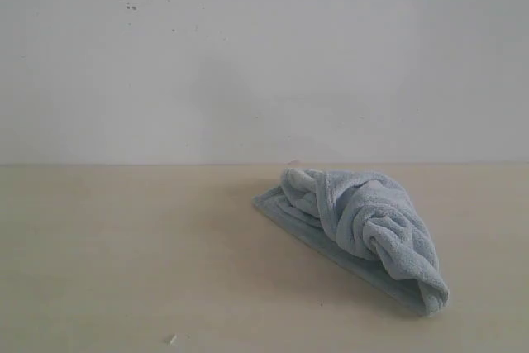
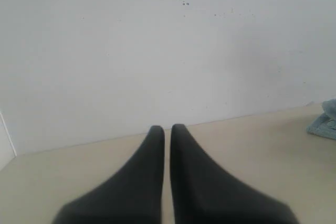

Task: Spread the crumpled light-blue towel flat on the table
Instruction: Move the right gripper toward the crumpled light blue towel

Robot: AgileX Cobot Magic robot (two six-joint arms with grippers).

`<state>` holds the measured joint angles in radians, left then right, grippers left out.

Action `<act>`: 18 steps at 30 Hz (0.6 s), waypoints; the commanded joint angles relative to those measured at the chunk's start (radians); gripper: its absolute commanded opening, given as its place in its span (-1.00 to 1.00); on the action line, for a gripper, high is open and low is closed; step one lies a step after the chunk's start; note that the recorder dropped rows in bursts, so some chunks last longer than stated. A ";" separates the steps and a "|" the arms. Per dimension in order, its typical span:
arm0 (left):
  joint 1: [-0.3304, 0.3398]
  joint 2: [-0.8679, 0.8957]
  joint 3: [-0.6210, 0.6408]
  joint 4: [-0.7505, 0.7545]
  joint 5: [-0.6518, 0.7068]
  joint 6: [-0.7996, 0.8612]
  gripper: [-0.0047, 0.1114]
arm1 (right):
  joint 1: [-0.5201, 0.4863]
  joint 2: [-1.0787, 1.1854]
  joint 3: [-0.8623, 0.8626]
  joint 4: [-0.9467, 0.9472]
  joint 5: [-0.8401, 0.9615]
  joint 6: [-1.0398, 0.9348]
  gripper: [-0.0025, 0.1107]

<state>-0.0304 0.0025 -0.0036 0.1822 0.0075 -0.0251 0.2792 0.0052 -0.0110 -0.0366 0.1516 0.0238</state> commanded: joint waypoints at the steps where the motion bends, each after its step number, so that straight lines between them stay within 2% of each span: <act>1: 0.001 -0.002 0.004 -0.009 0.008 0.001 -0.85 | 0.000 -0.005 0.002 0.002 -0.006 -0.002 -0.96; 11: 0.001 -0.002 0.004 -0.009 0.008 0.001 -0.85 | 0.000 -0.005 0.002 0.002 -0.040 0.011 -0.96; 16: 0.001 -0.002 0.004 -0.009 0.008 0.001 -0.85 | 0.000 -0.005 0.002 0.057 -0.221 0.394 -0.96; 18: 0.001 -0.002 0.004 -0.009 0.008 0.001 -0.85 | 0.000 -0.005 0.002 0.057 -0.276 0.471 -0.96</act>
<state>-0.0304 0.0025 -0.0036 0.1822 0.0075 -0.0251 0.2792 0.0052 -0.0110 0.0114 -0.0286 0.3511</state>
